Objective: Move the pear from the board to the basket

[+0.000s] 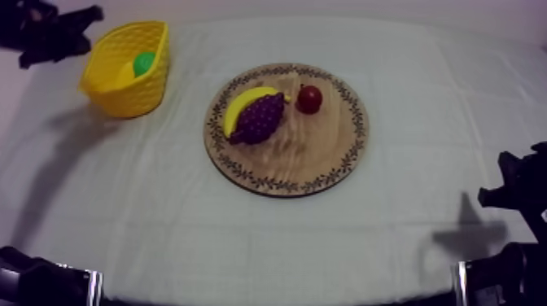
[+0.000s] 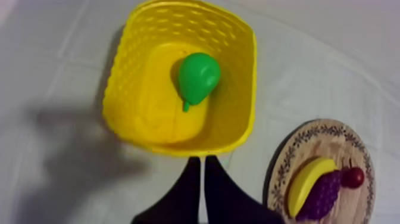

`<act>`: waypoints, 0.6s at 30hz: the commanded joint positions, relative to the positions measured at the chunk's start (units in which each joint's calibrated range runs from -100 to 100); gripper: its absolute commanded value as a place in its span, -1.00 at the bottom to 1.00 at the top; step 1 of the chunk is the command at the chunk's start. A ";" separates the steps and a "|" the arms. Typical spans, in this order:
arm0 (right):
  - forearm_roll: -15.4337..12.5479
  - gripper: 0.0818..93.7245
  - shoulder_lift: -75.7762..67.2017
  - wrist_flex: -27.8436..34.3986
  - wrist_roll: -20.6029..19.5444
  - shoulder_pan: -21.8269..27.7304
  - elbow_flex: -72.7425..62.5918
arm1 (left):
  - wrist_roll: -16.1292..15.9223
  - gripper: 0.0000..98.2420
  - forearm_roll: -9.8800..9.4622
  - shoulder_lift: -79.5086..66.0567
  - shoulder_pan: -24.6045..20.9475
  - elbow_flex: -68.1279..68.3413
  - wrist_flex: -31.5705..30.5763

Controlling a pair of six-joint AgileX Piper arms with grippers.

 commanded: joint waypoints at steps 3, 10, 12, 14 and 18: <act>0.00 -0.99 0.01 -0.07 -0.02 0.03 0.03 | -1.63 -1.00 0.01 -22.77 0.04 23.36 -7.59; 0.00 -0.99 0.01 -0.07 -0.01 0.03 0.03 | -13.05 -1.00 5.91 -44.50 0.26 49.06 -23.07; 0.00 -0.99 0.01 -0.07 0.00 0.03 0.03 | -14.59 -1.00 6.61 -50.40 -0.05 53.54 -22.64; 0.00 -0.99 0.01 -0.07 0.01 0.03 0.03 | -15.66 -1.00 6.94 -56.11 -0.42 56.92 -20.85; 0.00 -0.99 0.01 -0.07 -0.02 0.03 0.03 | -17.04 -1.00 7.59 -66.56 -1.28 62.08 -17.53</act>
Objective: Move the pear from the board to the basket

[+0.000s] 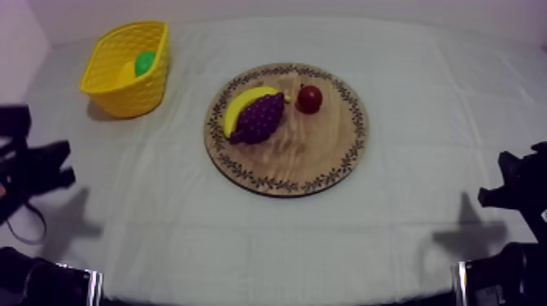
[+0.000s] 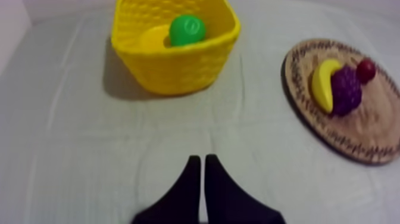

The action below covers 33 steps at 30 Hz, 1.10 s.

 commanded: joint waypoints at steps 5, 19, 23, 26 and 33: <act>0.00 -0.99 0.01 0.01 0.00 0.02 0.03 | -5.74 -1.00 2.32 -20.58 -2.36 7.35 7.22; 0.00 -0.99 0.01 0.01 0.00 0.03 0.03 | 8.96 -1.00 -2.23 -25.06 -3.31 11.05 -2.93; 0.00 -0.99 0.01 0.01 -0.02 0.03 0.03 | 9.42 -1.00 -2.32 -25.08 -3.31 11.11 -3.10; 0.00 -0.99 0.01 0.01 0.00 0.03 0.03 | 9.48 -1.00 -2.35 -25.09 -3.31 11.12 -3.14; 0.00 -0.99 0.01 0.01 0.01 0.03 0.03 | 9.51 -1.00 -2.37 -25.09 -3.31 11.12 -3.16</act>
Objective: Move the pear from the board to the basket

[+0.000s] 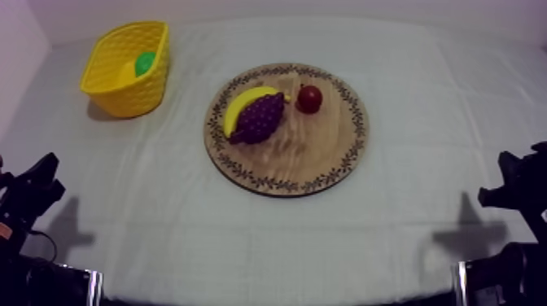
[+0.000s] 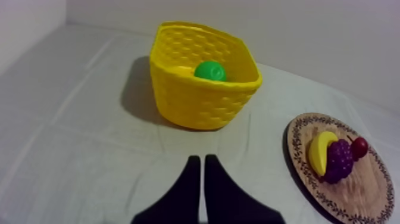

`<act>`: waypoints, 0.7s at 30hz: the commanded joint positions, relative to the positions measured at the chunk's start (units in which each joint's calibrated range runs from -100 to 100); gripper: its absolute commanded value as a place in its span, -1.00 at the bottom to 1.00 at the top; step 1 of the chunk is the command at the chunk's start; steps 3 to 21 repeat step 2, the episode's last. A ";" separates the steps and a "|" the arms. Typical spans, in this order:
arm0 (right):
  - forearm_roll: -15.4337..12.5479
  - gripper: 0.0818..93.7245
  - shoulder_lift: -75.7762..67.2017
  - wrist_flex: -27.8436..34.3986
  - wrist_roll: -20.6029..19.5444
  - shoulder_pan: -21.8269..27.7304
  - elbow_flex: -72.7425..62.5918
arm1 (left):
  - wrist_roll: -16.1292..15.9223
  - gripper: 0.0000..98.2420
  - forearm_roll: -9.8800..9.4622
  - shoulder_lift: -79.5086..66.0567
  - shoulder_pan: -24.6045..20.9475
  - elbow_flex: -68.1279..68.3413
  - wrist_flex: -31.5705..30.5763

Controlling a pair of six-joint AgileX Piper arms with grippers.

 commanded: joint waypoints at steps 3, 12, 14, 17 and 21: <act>0.00 -0.99 0.01 0.02 0.01 0.03 0.03 | 0.01 -1.00 -0.04 0.00 0.02 0.01 -0.05; 0.00 -0.99 0.01 0.02 0.01 0.03 0.03 | 0.01 -1.00 -0.04 0.00 0.02 0.01 -0.05; 0.00 -0.99 0.01 0.02 0.01 0.03 0.03 | 0.01 -1.00 -0.04 0.00 0.02 0.01 -0.05; 0.00 -0.99 0.01 0.02 0.01 0.03 0.03 | 0.01 -1.00 -0.04 0.00 0.02 0.01 -0.05; 0.00 -0.99 0.01 0.02 0.01 0.03 0.03 | 0.01 -1.00 -0.04 0.00 0.02 0.01 -0.05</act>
